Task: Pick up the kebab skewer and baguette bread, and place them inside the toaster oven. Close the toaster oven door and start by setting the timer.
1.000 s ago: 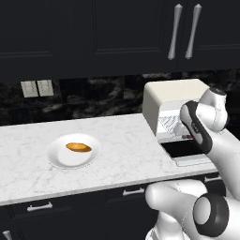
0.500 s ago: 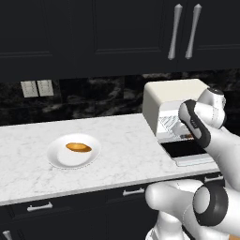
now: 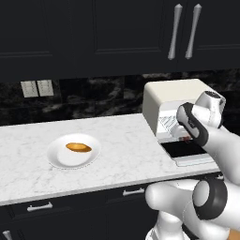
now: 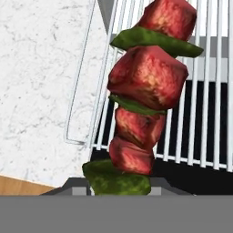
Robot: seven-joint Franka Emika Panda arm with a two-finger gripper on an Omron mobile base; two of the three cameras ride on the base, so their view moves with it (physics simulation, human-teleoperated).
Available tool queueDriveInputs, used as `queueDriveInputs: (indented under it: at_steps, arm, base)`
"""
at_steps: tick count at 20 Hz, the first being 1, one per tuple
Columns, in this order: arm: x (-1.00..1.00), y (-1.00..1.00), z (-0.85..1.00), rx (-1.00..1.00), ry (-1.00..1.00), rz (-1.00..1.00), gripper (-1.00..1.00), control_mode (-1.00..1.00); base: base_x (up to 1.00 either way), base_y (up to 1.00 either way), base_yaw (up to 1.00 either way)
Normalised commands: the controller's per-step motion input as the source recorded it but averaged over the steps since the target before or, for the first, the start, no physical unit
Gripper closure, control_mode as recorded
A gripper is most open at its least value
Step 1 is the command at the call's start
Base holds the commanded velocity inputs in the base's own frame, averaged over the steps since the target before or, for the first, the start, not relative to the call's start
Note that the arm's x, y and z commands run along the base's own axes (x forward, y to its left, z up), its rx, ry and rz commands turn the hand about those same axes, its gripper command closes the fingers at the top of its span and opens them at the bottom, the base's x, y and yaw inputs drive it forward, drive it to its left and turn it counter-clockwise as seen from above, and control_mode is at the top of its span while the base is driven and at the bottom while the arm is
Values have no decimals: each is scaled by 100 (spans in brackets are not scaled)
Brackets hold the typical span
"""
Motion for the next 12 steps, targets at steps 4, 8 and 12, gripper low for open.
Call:
queueDriveInputs:
  at_steps: [4,8,12]
  arm:
    - [7,0,-1,0,0,2,100,-100]
    - [0,0,11,0,0,0,100,-100]
    - [22,0,4,0,0,0,100,-100]
  base:
    - [0,0,0]
    - [0,0,0]
    - [0,0,0]
